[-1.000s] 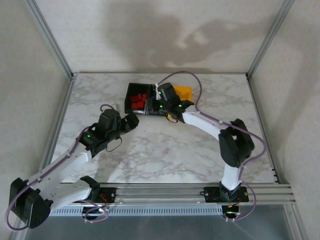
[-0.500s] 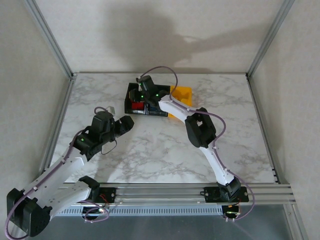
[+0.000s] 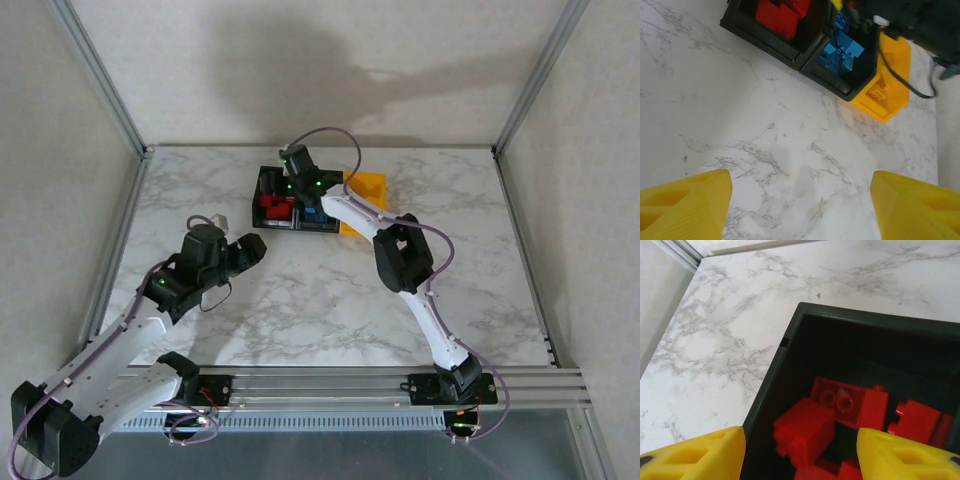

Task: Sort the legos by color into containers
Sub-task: Place the lego in the container, then reset both arms

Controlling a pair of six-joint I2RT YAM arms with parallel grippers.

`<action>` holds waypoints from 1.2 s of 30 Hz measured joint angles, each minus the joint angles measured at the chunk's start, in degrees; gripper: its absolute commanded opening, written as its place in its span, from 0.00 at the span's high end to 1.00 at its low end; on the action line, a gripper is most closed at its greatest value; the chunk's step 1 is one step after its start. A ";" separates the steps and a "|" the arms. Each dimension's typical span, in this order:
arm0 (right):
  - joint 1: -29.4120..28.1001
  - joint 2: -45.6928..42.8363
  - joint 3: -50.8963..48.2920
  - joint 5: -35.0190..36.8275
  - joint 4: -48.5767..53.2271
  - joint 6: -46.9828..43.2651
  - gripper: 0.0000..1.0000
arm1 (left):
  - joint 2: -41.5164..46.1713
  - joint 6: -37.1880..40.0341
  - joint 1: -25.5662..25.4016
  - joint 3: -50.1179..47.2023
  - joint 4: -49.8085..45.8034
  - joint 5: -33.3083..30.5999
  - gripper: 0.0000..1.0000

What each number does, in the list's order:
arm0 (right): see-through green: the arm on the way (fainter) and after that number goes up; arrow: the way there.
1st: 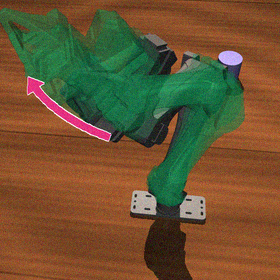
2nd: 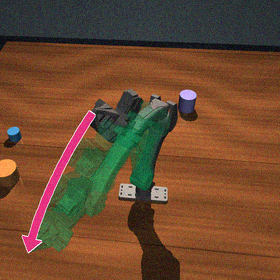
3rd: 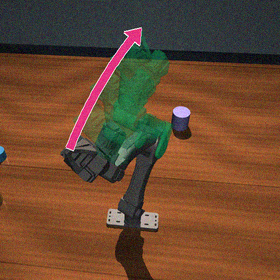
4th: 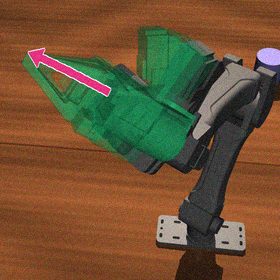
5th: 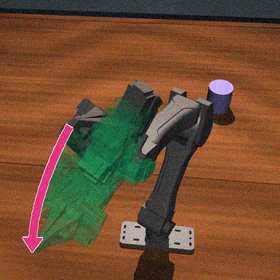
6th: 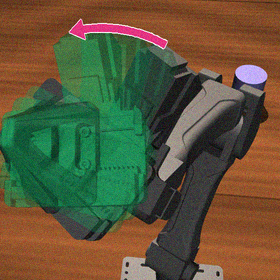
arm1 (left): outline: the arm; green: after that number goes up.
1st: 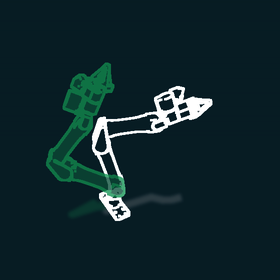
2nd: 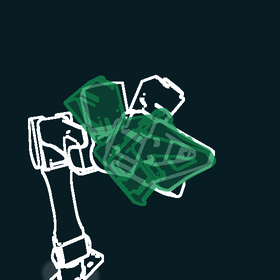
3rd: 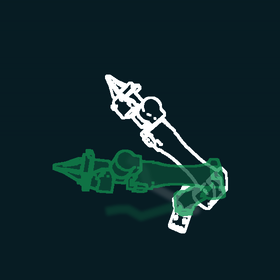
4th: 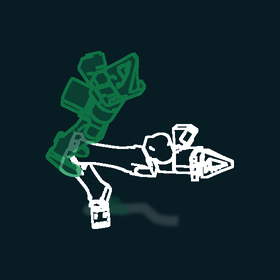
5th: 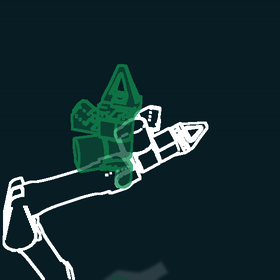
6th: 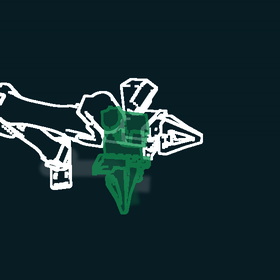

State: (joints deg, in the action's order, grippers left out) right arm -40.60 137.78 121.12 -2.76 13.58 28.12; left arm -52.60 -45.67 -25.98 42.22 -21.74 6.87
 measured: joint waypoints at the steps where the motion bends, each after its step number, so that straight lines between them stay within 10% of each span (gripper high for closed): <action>1: 0.00 -1.77 -1.70 0.20 0.13 -0.26 0.40 | -0.33 0.02 0.00 0.04 -0.02 -0.02 0.27; 10: -0.15 -38.97 -38.34 5.49 -6.54 -4.85 0.14 | -3.82 1.29 0.22 2.54 0.52 -2.05 0.16; 11: -0.07 -43.52 -42.64 6.60 -7.10 -5.09 0.03 | -4.48 1.64 0.22 2.95 0.57 -2.58 0.02; 26: 16.04 -87.45 -85.57 36.22 -12.41 -12.81 0.01 | -7.98 10.73 3.13 4.24 11.34 -28.02 0.00; 36: 26.58 -74.44 -107.03 44.68 -46.77 -21.27 0.01 | -6.60 28.44 11.76 -20.68 38.82 -41.53 0.00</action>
State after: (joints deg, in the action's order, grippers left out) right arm -14.02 63.33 14.09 41.91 -33.19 6.85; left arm -59.20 -17.23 -14.22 21.54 17.08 -34.65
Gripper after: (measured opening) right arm 0.987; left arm 0.994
